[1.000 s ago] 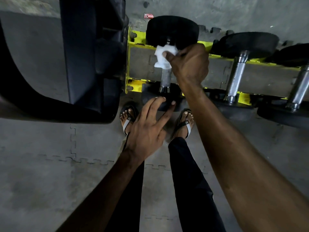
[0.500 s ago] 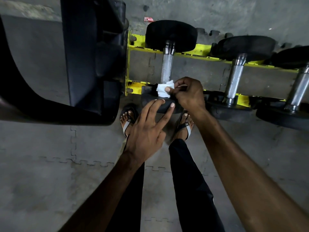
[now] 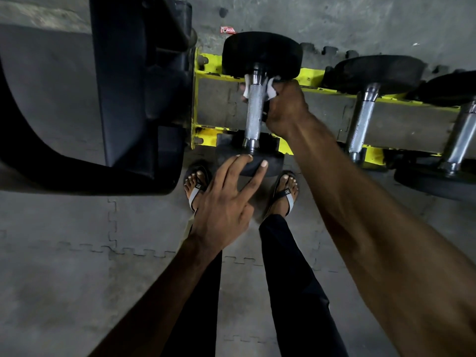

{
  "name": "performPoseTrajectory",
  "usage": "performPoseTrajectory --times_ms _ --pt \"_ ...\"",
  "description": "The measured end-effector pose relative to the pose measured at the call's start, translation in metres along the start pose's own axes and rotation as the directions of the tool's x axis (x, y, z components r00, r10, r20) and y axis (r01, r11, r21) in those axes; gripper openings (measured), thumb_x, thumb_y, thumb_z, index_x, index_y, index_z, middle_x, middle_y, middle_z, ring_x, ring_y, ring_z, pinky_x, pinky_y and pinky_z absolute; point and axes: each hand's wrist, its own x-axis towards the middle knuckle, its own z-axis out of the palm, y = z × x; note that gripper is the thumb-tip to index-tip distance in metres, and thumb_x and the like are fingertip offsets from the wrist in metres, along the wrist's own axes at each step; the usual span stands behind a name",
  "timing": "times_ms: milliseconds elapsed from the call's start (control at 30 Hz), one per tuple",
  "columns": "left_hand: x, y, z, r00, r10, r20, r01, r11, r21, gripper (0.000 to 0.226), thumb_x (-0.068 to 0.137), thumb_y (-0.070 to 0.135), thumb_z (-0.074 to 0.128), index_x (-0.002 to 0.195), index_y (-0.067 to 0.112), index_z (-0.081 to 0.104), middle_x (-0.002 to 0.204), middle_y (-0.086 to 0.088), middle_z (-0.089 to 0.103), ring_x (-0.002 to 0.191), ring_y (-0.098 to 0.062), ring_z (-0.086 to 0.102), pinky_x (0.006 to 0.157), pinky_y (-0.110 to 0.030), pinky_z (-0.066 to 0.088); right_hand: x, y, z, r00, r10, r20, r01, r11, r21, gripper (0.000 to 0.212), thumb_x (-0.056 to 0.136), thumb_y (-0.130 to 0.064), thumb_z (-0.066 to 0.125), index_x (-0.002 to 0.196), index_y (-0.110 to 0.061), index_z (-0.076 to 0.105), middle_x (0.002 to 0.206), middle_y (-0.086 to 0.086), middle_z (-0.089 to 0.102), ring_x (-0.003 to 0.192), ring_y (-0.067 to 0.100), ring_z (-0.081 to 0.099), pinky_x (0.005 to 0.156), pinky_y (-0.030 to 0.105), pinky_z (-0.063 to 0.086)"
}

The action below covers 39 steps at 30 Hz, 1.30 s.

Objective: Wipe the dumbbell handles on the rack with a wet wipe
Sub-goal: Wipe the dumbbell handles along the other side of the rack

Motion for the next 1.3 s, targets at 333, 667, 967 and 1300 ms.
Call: performPoseTrajectory --times_ms 333,667,967,1300 --pt "-0.001 0.000 0.003 1.000 -0.004 -0.003 0.004 1.000 -0.003 0.081 0.078 0.005 0.062 0.156 0.019 0.043 0.153 -0.011 0.033 0.141 -0.031 0.033 0.078 -0.033 0.056 0.007 0.014 -0.011 0.990 -0.086 0.112 0.101 0.986 -0.135 0.037 0.107 -0.018 0.031 0.097 0.000 0.062 0.082 0.005 0.070 0.073 0.014 0.068 0.069 0.028 0.057" --pt "-0.001 0.005 0.010 0.999 -0.012 -0.047 0.013 0.999 0.035 0.079 0.076 0.006 0.058 0.153 0.015 0.047 0.152 -0.013 0.031 0.141 -0.037 0.035 0.100 -0.051 0.051 -0.026 0.028 -0.065 0.944 -0.216 0.249 0.326 0.503 -0.800 0.042 0.084 -0.038 0.076 0.072 0.001 0.067 0.063 0.008 0.054 0.060 0.006 0.043 0.059 0.026 0.035" --pt "-0.001 0.012 0.013 0.994 -0.045 -0.101 0.046 0.999 0.009 0.076 0.073 0.005 0.059 0.149 0.014 0.053 0.151 -0.017 0.037 0.141 -0.040 0.038 0.099 -0.053 0.051 -0.030 0.042 -0.057 0.955 -0.284 0.086 0.167 0.274 -0.947 0.059 0.059 -0.065 0.083 0.059 -0.011 0.059 0.056 -0.002 0.047 0.056 0.008 0.054 0.053 0.024 0.038" --pt "-0.002 0.023 0.012 0.991 -0.091 -0.097 0.094 0.995 0.032 0.072 0.077 0.010 0.061 0.149 0.012 0.052 0.150 -0.024 0.041 0.141 -0.042 0.038 0.096 -0.050 0.055 -0.057 0.034 -0.069 0.891 -0.448 0.076 0.250 0.344 -0.905 0.022 0.070 -0.033 0.082 0.064 -0.014 0.073 0.064 0.000 0.070 0.068 0.007 0.068 0.059 0.031 0.054"
